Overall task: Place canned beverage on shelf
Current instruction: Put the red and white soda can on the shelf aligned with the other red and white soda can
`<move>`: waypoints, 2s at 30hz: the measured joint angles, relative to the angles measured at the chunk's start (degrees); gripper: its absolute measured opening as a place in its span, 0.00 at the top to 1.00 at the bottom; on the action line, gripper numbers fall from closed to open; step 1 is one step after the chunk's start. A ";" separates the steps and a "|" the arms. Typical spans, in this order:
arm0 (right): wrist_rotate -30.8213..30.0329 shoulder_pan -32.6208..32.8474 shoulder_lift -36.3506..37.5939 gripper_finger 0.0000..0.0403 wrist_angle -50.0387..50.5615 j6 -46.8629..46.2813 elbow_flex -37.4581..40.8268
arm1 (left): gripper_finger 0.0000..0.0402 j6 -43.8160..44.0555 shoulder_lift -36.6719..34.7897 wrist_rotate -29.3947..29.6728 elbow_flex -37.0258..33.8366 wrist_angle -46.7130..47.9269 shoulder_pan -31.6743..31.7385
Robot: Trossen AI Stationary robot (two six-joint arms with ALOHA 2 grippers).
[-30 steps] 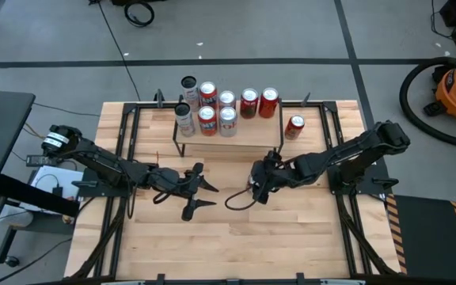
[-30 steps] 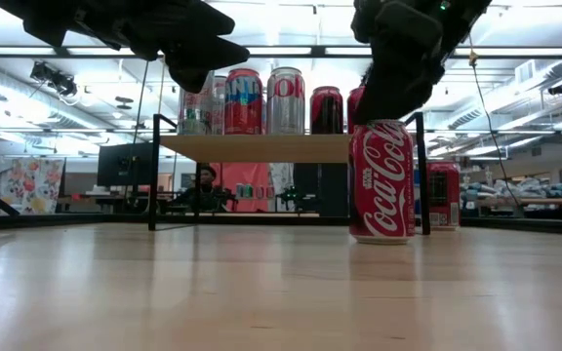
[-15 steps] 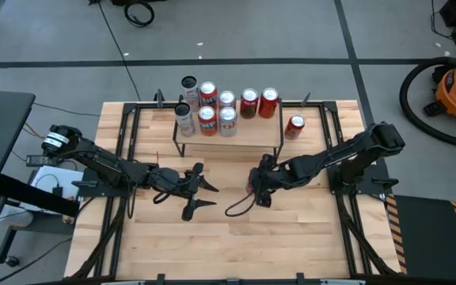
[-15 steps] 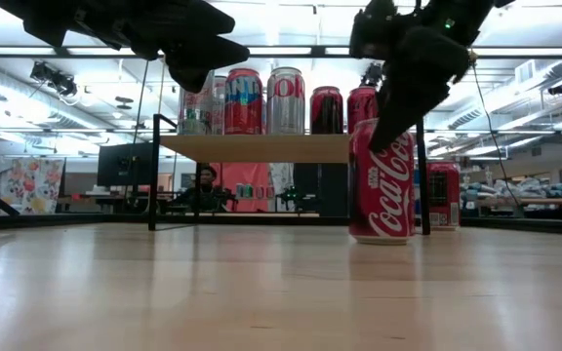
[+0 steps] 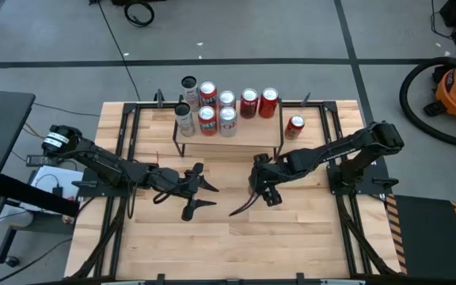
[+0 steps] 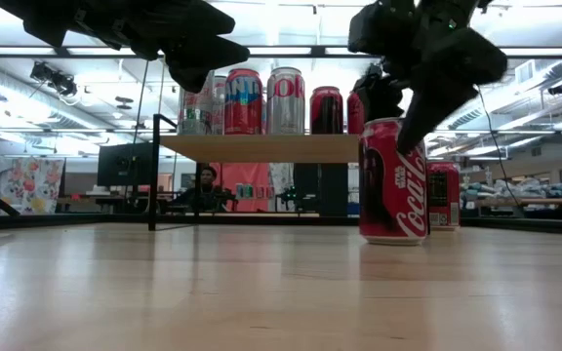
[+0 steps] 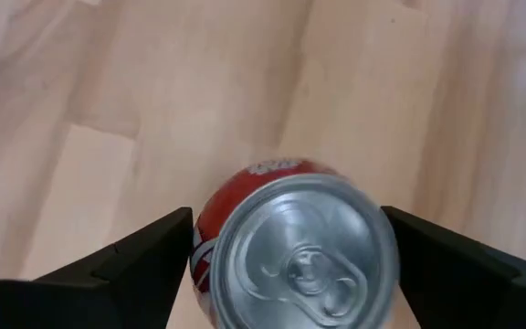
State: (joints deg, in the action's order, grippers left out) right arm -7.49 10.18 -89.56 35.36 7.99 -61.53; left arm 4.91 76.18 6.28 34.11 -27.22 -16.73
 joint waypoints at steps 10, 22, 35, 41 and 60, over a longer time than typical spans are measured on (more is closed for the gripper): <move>-3.52 0.04 0.04 0.02 3.49 -6.78 -8.22 | 0.47 0.52 0.00 -0.01 0.00 0.00 0.00; -16.88 3.64 -0.28 0.03 7.01 -42.10 -7.16 | 0.47 1.14 0.00 -0.02 -0.02 0.07 0.00; -15.83 5.53 -0.33 0.04 2.13 -46.55 0.40 | 0.47 1.40 0.00 -0.02 0.00 0.10 0.00; -7.41 3.77 -0.32 0.14 1.66 -28.27 0.40 | 0.47 1.40 0.00 -0.02 0.00 0.09 0.00; -0.50 -2.33 -0.39 0.02 5.96 -3.67 -3.89 | 0.47 1.02 0.00 -0.01 -0.01 0.05 0.00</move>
State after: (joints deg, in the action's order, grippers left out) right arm -8.00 7.85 -89.95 41.32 4.32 -65.42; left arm 5.92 76.18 6.27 34.10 -27.17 -16.73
